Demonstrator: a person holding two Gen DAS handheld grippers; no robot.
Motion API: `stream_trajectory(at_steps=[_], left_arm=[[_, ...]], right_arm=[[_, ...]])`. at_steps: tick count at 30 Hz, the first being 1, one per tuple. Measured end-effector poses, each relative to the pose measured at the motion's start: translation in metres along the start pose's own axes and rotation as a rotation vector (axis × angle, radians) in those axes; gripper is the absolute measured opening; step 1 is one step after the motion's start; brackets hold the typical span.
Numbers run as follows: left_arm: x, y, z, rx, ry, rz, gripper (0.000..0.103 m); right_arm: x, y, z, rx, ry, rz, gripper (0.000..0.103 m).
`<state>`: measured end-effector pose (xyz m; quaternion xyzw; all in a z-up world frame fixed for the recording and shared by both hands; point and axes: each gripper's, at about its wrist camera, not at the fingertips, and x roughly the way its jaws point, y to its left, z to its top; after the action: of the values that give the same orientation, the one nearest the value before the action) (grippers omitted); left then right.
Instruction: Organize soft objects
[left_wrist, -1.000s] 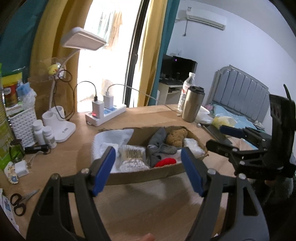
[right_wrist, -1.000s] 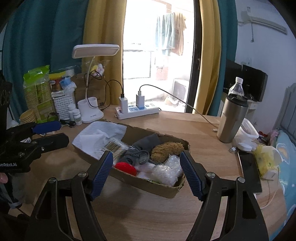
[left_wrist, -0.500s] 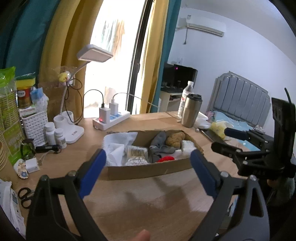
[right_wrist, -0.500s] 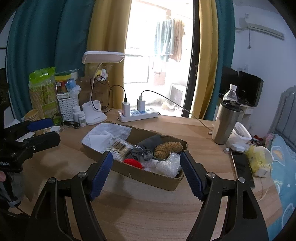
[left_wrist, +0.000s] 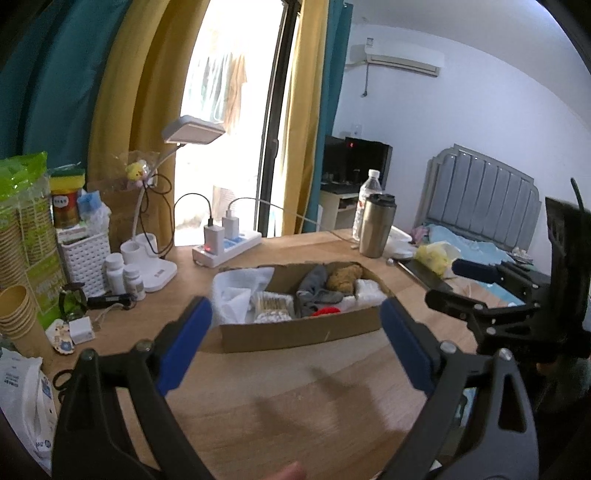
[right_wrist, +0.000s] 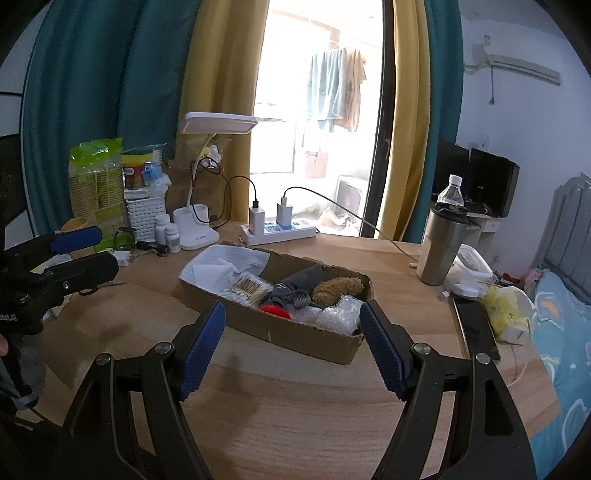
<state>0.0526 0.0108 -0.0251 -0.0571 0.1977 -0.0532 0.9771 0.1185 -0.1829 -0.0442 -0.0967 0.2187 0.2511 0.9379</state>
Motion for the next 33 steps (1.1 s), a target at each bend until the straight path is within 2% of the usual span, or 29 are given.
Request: stream_trajectory(at_steps=[14, 20, 24, 33], left_arm=[[-0.025, -0.016, 0.000, 0.025, -0.050, 0.010, 0.094], [-0.032, -0.018, -0.001, 0.038, -0.073, 0.043, 0.094], [-0.038, -0.018, -0.001, 0.053, -0.103, 0.106, 0.094], [-0.045, -0.014, 0.002, 0.060, -0.152, 0.119, 0.095]], right_arm=[[-0.031, -0.006, -0.011, 0.025, -0.047, -0.031, 0.080], [-0.037, -0.003, -0.012, 0.025, -0.065, -0.047, 0.080], [-0.043, 0.002, -0.011, 0.025, -0.091, -0.052, 0.080], [-0.046, 0.012, -0.011, 0.021, -0.118, -0.055, 0.080]])
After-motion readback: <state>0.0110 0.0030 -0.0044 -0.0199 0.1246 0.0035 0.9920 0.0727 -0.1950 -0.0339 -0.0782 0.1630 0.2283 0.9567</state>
